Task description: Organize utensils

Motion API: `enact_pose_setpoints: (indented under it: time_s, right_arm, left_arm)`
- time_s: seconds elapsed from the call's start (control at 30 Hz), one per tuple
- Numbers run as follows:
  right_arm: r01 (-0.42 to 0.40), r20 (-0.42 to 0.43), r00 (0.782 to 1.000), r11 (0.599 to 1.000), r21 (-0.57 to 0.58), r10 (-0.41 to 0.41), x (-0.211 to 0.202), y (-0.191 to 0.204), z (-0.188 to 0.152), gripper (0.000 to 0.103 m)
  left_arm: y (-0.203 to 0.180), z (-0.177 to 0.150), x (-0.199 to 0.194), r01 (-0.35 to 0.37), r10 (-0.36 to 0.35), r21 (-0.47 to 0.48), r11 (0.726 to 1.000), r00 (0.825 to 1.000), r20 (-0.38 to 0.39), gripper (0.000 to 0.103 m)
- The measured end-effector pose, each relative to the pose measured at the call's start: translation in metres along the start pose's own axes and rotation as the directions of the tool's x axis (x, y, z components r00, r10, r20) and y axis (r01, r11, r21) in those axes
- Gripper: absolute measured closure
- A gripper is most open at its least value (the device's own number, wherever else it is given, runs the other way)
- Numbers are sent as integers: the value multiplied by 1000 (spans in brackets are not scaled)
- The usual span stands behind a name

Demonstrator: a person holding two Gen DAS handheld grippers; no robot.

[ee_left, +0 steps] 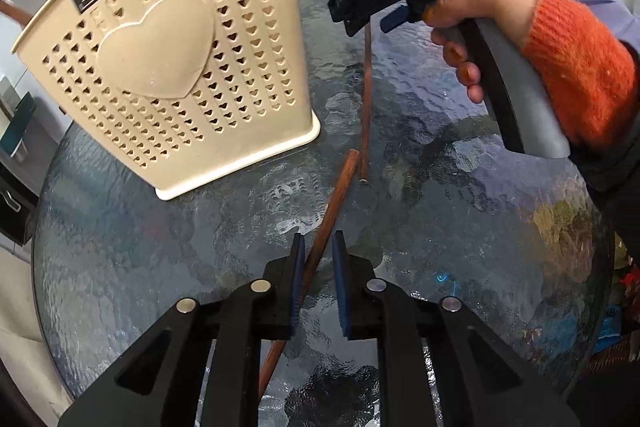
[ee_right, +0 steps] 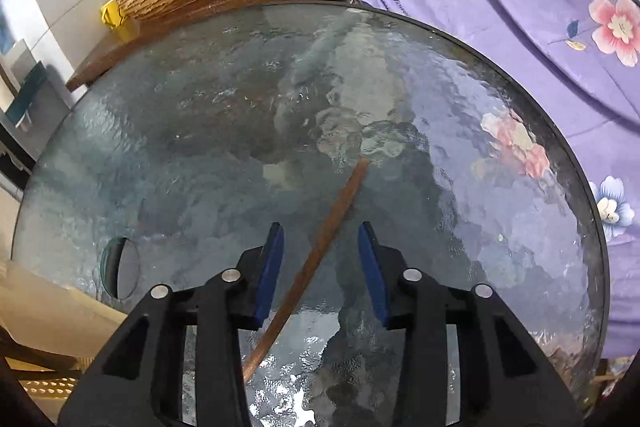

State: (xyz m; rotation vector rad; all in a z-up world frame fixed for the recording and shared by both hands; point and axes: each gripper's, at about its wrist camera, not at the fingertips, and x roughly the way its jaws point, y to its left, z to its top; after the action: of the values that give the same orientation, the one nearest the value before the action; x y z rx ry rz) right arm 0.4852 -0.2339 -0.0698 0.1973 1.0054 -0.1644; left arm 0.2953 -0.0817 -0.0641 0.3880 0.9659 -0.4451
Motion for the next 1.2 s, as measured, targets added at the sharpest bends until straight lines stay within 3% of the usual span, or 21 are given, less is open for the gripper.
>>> enact_pose_setpoints:
  time_s: [0.07,0.23,0.6,0.77,0.93,1.03,1.13,1.2]
  right_arm:
    - [18,-5,1000,999,-33,-18,0,2,2,86]
    - [-21,-59,998,999,-51,18,1,-3,10,94]
    - [-113,-73,992,990,-81,107,-20,-5,-13,96]
    - [-188,14,982,977,-100,191,-48,-7,-27,95]
    - [-301,117,942,945,-125,316,-94,-20,-45,95]
    - [-382,200,889,908,-172,411,-135,-31,-62,95]
    - [-453,250,831,865,-215,497,-171,-38,-76,95]
    - [-498,283,780,827,-260,559,-201,-41,-89,95]
  left_arm:
    - [-2,4,1,-9,9,18,1000,1000,-5,92]
    - [-9,20,7,-8,10,74,997,999,-34,94]
    - [-25,51,18,-40,44,109,993,998,-42,95]
    - [-26,49,13,-66,68,83,994,997,-26,96]
    - [-12,43,-18,-47,49,-23,999,995,86,96]
    - [0,36,-53,-17,32,-85,996,984,177,96]
    - [15,26,-93,22,25,-156,988,957,289,96]
    - [25,16,-122,55,20,-198,979,934,356,96]
